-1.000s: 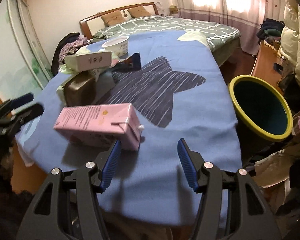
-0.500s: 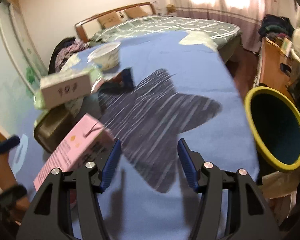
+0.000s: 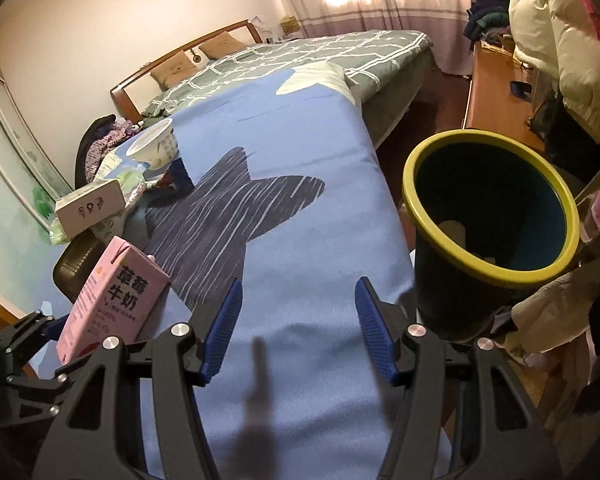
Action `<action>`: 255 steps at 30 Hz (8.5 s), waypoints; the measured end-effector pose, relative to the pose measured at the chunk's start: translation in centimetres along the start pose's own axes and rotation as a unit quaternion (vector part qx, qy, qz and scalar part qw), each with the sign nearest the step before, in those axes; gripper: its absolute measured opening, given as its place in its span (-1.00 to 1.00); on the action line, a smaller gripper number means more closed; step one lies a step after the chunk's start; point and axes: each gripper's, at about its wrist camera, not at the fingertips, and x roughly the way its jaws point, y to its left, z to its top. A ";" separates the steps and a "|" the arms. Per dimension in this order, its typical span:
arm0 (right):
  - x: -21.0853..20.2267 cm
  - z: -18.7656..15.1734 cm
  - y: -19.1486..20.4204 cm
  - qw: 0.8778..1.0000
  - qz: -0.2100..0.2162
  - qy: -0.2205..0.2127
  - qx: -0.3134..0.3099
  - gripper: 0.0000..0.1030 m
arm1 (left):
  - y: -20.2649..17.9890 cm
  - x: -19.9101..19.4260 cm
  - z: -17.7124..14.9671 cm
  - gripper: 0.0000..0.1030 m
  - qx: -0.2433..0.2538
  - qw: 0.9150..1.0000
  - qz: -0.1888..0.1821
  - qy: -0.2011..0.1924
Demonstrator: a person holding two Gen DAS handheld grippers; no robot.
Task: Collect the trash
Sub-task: 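Grasp the pink milk carton with the left gripper, then carry the pink carton over the bin and open the left gripper, then move the right gripper to the table toward the white cardboard box, then grasp the white barcoded cardboard box with the right gripper, then carry the white box over the bin and open the right gripper, then move the left gripper toward the green-labelled bottle lying on the table, then grasp the green-labelled bottle with the left gripper and lift it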
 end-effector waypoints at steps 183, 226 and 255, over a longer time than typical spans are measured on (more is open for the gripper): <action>0.5 7.6 -5.9 0.966 -0.203 -0.118 0.107 0.59 | 8.1 -5.0 1.4 0.49 -0.099 0.987 0.081 -0.098; 0.8 7.0 -4.1 0.978 -0.149 -0.107 0.100 0.59 | 9.4 -0.9 -0.1 0.05 -0.108 0.992 0.040 -0.042; 0.4 6.9 -3.5 0.981 -0.128 -0.114 0.094 0.59 | 10.8 -9.9 3.0 0.00 -0.083 0.978 0.111 -0.159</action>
